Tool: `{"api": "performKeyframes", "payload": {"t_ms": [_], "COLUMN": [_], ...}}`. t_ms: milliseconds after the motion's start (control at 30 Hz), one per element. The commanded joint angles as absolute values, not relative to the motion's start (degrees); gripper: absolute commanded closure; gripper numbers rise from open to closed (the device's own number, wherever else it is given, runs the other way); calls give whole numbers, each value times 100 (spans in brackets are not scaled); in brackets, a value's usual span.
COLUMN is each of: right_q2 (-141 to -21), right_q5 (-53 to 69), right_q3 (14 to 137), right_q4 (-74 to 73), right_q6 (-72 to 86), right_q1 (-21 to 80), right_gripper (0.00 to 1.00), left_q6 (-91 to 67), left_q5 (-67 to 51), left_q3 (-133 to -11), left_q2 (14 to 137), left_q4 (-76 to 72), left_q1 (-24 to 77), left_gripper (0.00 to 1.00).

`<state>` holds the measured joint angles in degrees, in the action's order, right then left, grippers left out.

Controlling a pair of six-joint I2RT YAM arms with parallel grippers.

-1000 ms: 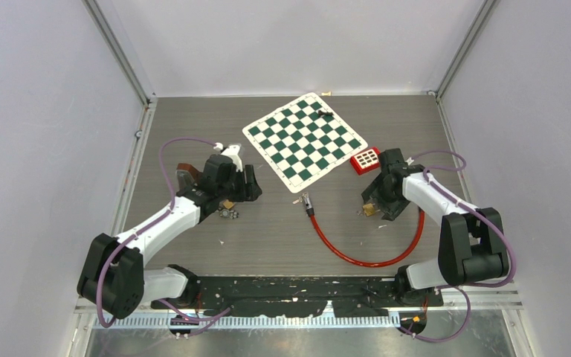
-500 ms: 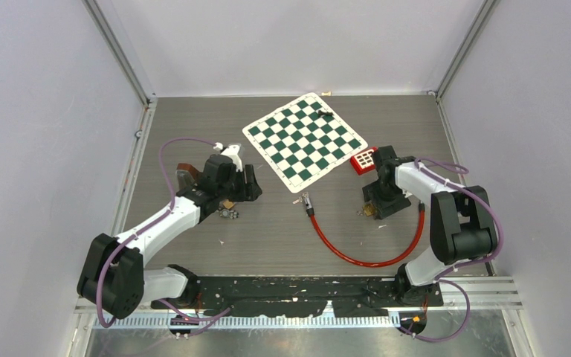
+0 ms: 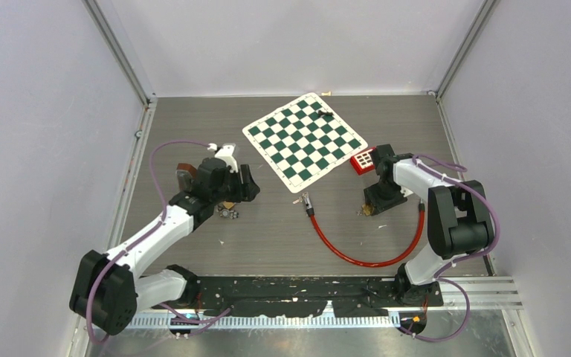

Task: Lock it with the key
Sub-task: Pick up the lock from the center of the board.

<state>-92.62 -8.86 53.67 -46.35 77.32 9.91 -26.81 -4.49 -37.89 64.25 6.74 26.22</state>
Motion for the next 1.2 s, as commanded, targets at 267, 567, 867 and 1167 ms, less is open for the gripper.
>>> {"api": "performKeyframes", "payload": {"t_ms": [267,567,867,1167], "right_q2": [-8224,-8012,-8021,-8181], "right_q5": [-279,553,795,887], "right_q3": [5829,6413,6906,7306], "right_q4": [-4644,-4131,-3544,-3327], "right_q6": [7703,7959,8602,8828], "right_q1": [1219,2009,2544,2710], "right_gripper": [73,73,74,75], "left_q6": [-2730,-3385,-4549,-4315], "left_q5": [-1291,-2337,-2007,-1440], "left_q3": [-4137,-4941,-5406,-5539], "left_q2": [6534,7717,8720,8772], "left_q4": [-314,-1603,-2808,-2774], "left_q1": [2678,3195,3489,3785], "left_gripper": [36,32,31,33]}}
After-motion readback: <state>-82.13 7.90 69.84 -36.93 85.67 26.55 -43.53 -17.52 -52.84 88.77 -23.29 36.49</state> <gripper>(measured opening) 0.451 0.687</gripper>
